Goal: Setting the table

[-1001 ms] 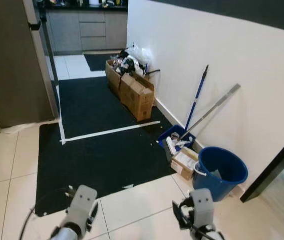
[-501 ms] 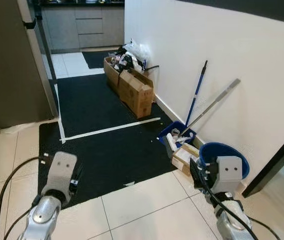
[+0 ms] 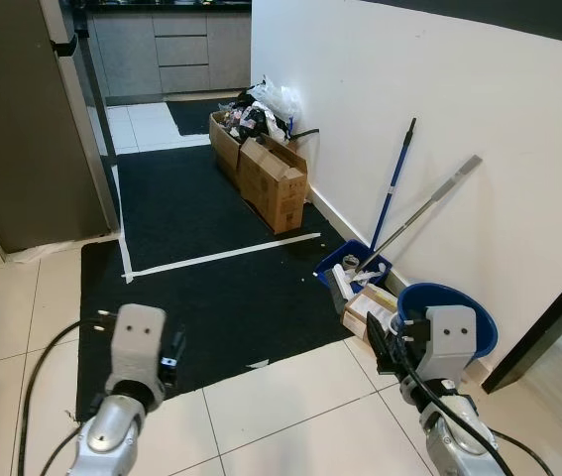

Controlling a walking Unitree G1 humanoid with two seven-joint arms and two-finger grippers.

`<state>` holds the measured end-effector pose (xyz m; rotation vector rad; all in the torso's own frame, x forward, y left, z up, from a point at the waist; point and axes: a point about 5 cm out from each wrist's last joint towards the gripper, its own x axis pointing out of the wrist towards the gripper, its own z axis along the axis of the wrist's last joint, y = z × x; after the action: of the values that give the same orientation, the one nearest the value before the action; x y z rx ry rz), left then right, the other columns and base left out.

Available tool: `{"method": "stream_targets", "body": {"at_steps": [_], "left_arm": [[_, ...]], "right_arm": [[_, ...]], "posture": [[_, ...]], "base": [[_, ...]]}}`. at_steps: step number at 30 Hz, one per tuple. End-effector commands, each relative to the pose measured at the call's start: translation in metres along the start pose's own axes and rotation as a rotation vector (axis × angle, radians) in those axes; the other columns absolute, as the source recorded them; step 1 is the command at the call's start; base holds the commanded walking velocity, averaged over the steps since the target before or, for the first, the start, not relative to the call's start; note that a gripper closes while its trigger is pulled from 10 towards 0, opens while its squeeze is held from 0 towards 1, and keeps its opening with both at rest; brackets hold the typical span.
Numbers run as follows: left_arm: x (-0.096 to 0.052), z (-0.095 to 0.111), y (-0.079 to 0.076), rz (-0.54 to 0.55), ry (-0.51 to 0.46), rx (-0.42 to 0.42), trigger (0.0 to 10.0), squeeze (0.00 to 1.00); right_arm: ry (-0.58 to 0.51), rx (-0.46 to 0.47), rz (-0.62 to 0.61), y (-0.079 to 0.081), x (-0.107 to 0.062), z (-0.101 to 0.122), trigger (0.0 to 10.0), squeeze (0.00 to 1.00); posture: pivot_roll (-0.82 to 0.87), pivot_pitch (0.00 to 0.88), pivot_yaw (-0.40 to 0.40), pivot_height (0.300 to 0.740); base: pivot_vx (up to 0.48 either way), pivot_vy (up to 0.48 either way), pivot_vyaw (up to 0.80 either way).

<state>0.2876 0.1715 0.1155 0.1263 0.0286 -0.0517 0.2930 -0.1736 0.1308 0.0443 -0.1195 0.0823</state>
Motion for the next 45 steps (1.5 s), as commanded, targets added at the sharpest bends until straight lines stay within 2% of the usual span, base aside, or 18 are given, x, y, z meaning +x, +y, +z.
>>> {"method": "stream_targets", "body": {"at_steps": [1, 8, 12, 13, 18, 45], "left_arm": [[0.000, -0.001, -0.004, -0.009, 0.003, 0.010, 10.0, 0.00], [0.000, 0.000, -0.008, -0.021, 0.001, 0.024, 10.0, 0.00], [0.000, 0.000, -0.009, -0.024, 0.003, 0.030, 10.0, 0.00], [0.000, 0.000, -0.009, -0.023, 0.003, 0.033, 10.0, 0.00], [0.000, -0.001, -0.009, -0.023, 0.006, 0.038, 10.0, 0.00], [-0.001, -0.007, -0.005, -0.022, 0.028, 0.062, 10.0, 0.00]], "right_arm": [[0.009, 0.012, -0.009, 0.001, -0.001, 0.001, 10.0, 0.00], [0.021, 0.003, -0.025, 0.001, -0.001, 0.000, 10.0, 0.00], [0.033, -0.007, -0.095, -0.009, 0.000, -0.001, 10.0, 0.00], [0.038, -0.016, -0.131, -0.014, 0.001, -0.001, 10.0, 0.00], [0.042, -0.026, -0.151, -0.016, 0.002, -0.001, 10.0, 0.00], [0.042, -0.008, -0.144, -0.012, 0.004, -0.003, 10.0, 0.00]], "posture": [[0.07, 0.070, 0.041, 0.740], [0.07, 0.069, 0.040, 0.740], [0.07, 0.068, 0.040, 0.740], [0.07, 0.068, 0.040, 0.740], [0.07, 0.060, 0.040, 0.740], [0.08, 0.049, 0.048, 0.740]], "base": [[0.000, 0.000, 0.00], [0.000, 0.000, 0.00], [0.000, 0.000, 0.13], [0.000, 0.000, 0.80], [0.000, 0.000, 0.80], [0.000, 0.000, 0.79]]}}
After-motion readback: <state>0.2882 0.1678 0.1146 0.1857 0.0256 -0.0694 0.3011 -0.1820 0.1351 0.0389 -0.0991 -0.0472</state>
